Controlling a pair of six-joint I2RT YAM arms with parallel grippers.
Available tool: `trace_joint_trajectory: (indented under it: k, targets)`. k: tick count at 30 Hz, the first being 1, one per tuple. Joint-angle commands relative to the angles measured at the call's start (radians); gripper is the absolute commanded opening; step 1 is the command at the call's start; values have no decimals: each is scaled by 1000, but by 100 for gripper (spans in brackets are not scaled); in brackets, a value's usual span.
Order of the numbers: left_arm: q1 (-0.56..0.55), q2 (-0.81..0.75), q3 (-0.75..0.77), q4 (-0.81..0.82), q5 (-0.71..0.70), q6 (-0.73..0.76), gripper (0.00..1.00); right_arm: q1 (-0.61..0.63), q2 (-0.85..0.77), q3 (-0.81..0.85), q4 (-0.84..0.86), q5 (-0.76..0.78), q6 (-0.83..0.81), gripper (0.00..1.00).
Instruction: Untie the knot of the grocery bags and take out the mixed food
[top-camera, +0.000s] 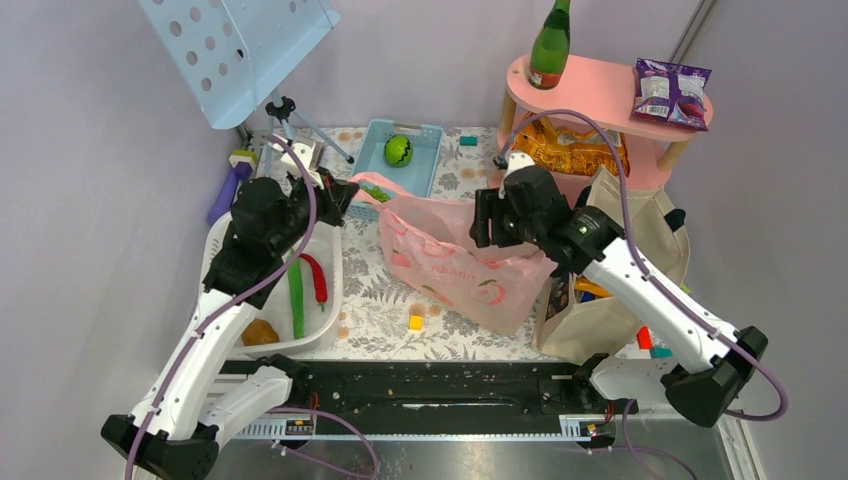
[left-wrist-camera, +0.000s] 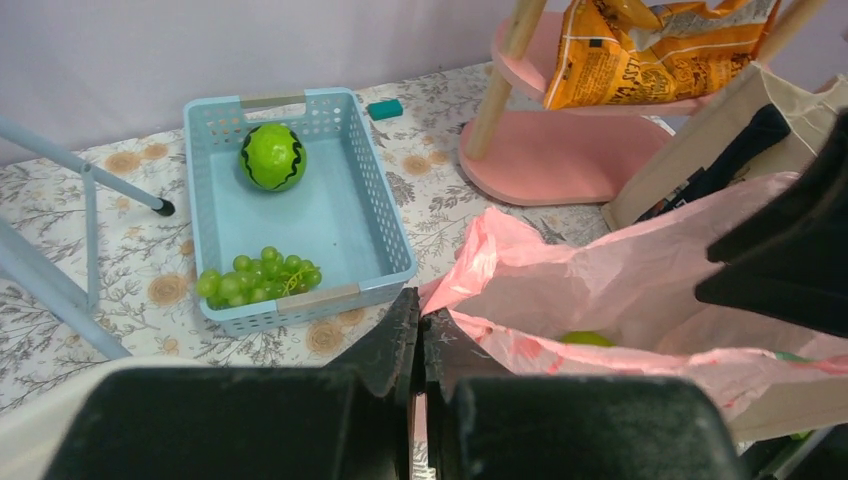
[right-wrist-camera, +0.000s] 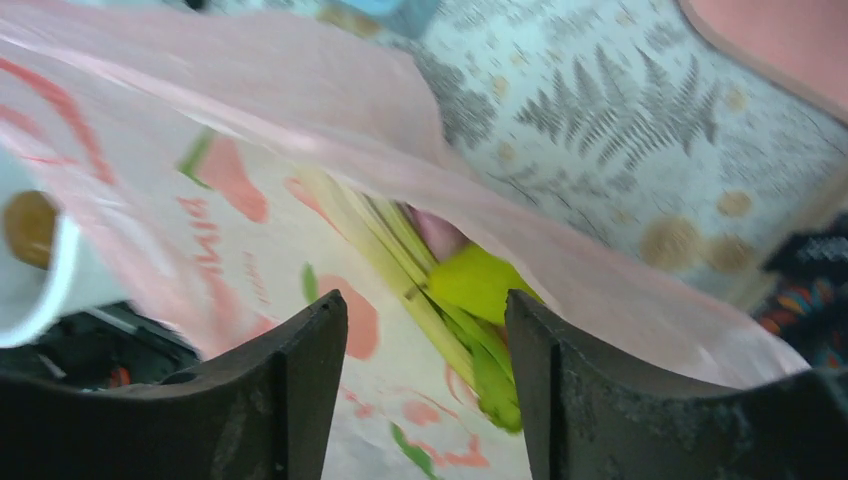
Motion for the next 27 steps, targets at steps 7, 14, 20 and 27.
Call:
trace_joint_trajectory:
  k: [7, 14, 20, 27]
  targets:
    - [6, -20, -15, 83, 59, 16, 0, 13, 179, 68, 270, -132, -34, 51]
    - [6, -23, -15, 84, 44, 14, 0, 54, 216, -49, 325, -78, -70, 51]
    - [6, -13, -1, 56, -28, 0, 0, 187, 156, -193, 368, -69, -47, 54]
    - [6, -17, 3, 34, -29, 11, 0, 295, 170, -247, 395, -9, 46, 57]
